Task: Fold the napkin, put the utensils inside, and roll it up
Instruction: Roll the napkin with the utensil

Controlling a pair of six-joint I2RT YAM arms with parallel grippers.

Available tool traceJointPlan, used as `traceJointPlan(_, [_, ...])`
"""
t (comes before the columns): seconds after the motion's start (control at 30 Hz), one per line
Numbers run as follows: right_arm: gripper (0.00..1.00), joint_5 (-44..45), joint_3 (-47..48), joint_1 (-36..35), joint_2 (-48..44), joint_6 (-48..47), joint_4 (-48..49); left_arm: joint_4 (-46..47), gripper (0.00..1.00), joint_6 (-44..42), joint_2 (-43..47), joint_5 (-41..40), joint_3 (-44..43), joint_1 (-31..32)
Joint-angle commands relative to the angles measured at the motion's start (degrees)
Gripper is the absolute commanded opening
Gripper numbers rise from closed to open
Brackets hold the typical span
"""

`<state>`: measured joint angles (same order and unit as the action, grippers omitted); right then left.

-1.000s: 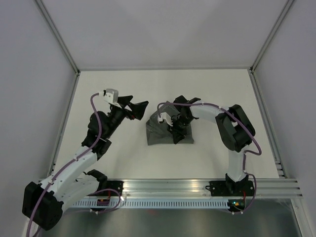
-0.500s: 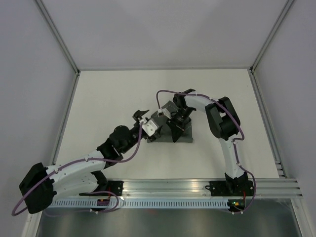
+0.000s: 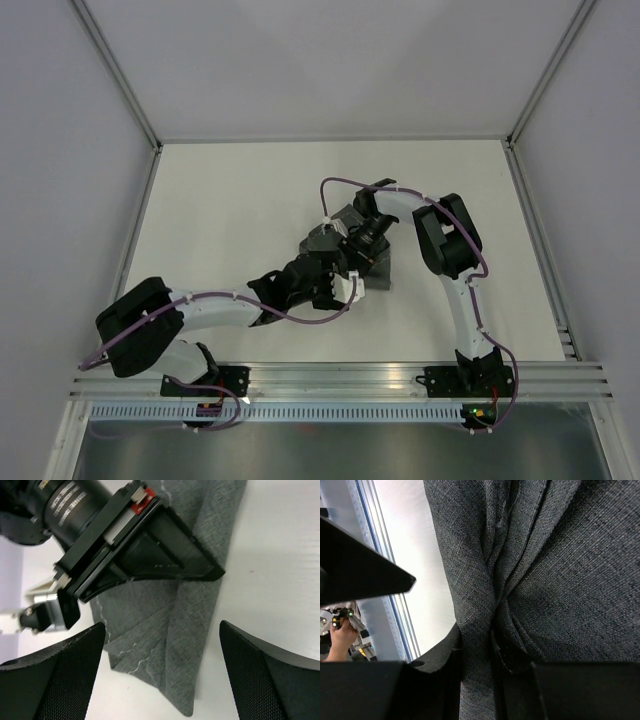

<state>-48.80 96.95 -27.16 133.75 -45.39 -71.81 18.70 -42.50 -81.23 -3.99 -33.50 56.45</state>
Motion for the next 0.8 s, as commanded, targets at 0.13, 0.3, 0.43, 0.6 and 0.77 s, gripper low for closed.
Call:
traceJointPlan(0.13, [0.01, 11.09, -1.15, 0.61, 5.38, -2.69, 6.07, -6.30, 0.95, -3.38, -7.09, 9.16, -8.68, -0.54])
traceJointPlan(0.3, [0.00, 10.74, -0.97, 0.96, 5.64, -2.78, 5.81, -7.36, 0.82, -1.01, -9.64, 12.25, -9.57, -1.43])
traceJointPlan(0.43, [0.00, 10.48, -0.79, 1.32, 5.90, -2.87, 5.37, -7.10, 0.73, 0.49, -10.87, 13.04, -9.31, -1.69])
traceJointPlan(0.6, [0.01, 10.30, -0.71, 1.49, 5.90, -3.13, 5.10, -6.13, 0.72, 1.98, -13.25, 12.34, -9.92, -2.57])
traceJointPlan(0.77, [0.00, 9.95, -0.62, 1.76, 5.99, -3.39, 5.01, -5.34, 0.68, 3.13, -15.27, 12.69, -10.62, -3.80])
